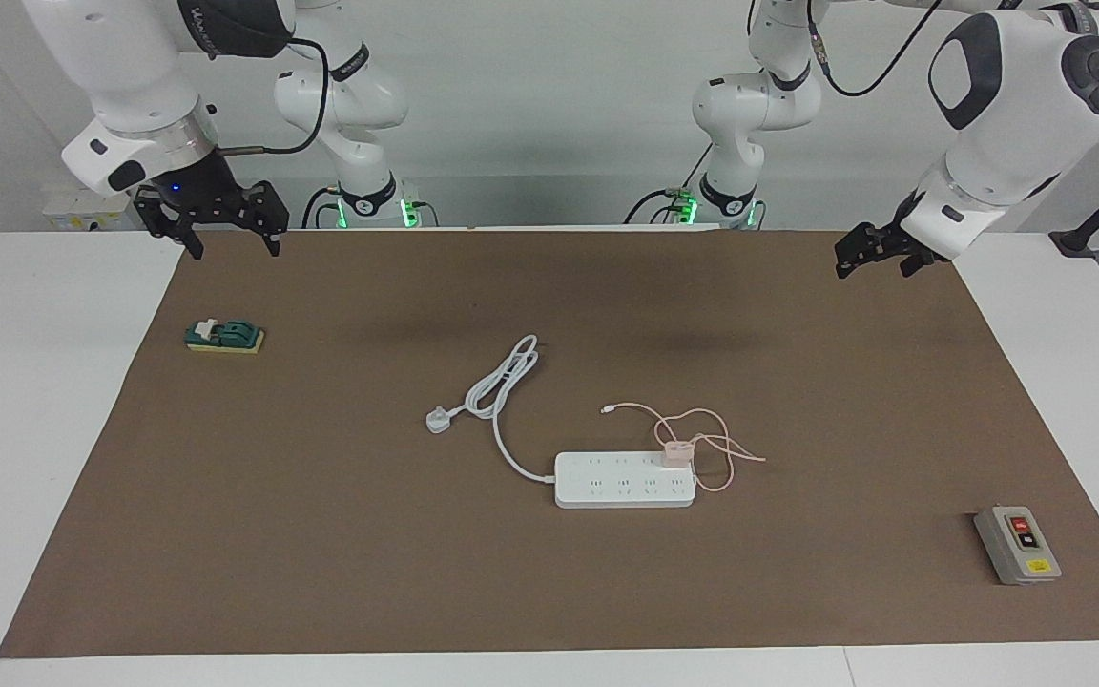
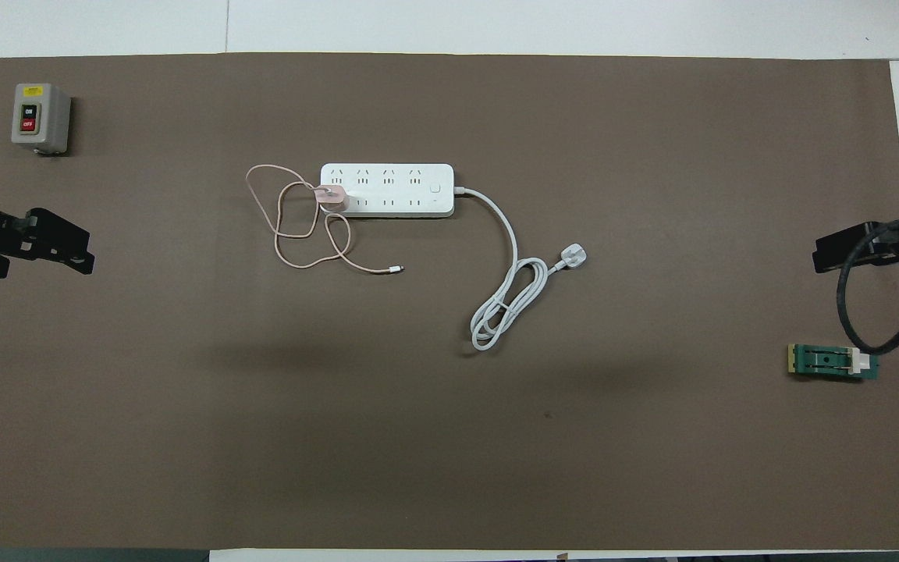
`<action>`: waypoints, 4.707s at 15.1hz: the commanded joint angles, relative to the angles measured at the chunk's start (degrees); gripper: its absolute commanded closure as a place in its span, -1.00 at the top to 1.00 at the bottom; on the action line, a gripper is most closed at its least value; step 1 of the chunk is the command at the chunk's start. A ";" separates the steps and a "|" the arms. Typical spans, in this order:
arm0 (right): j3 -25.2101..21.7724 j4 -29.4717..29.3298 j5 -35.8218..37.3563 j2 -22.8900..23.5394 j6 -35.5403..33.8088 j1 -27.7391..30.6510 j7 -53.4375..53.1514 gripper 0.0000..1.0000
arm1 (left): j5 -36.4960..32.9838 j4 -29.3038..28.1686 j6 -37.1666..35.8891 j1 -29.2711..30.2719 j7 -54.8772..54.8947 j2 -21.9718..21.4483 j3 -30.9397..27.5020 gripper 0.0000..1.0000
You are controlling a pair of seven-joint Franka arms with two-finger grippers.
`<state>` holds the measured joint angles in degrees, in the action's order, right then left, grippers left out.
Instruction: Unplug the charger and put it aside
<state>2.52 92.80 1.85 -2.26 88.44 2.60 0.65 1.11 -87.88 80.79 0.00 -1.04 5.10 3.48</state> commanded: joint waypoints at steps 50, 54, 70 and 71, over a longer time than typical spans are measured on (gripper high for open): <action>-0.93 -33.21 -32.70 57.71 35.93 -25.10 -88.63 1.00 | -0.14 -4.23 40.76 -21.80 -109.88 22.85 -0.40 1.00; -0.94 -33.39 -32.70 58.33 36.98 -25.37 -88.19 1.00 | -0.14 -5.02 44.10 -21.62 -110.05 23.03 -0.49 1.00; -0.85 -32.95 -32.88 58.24 38.82 -25.19 -88.27 0.34 | -1.02 -6.25 49.20 -21.54 -110.23 23.47 -0.58 -1.00; -0.85 -33.03 -32.88 58.24 38.82 -25.19 -88.27 0.34 | -1.02 -6.16 49.29 -21.53 -110.23 23.56 -0.58 -1.00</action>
<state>2.25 62.84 -30.61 53.42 124.17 -22.84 -88.59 0.85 -93.41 129.07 -20.85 -110.12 28.79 3.44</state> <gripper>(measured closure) 0.044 0.687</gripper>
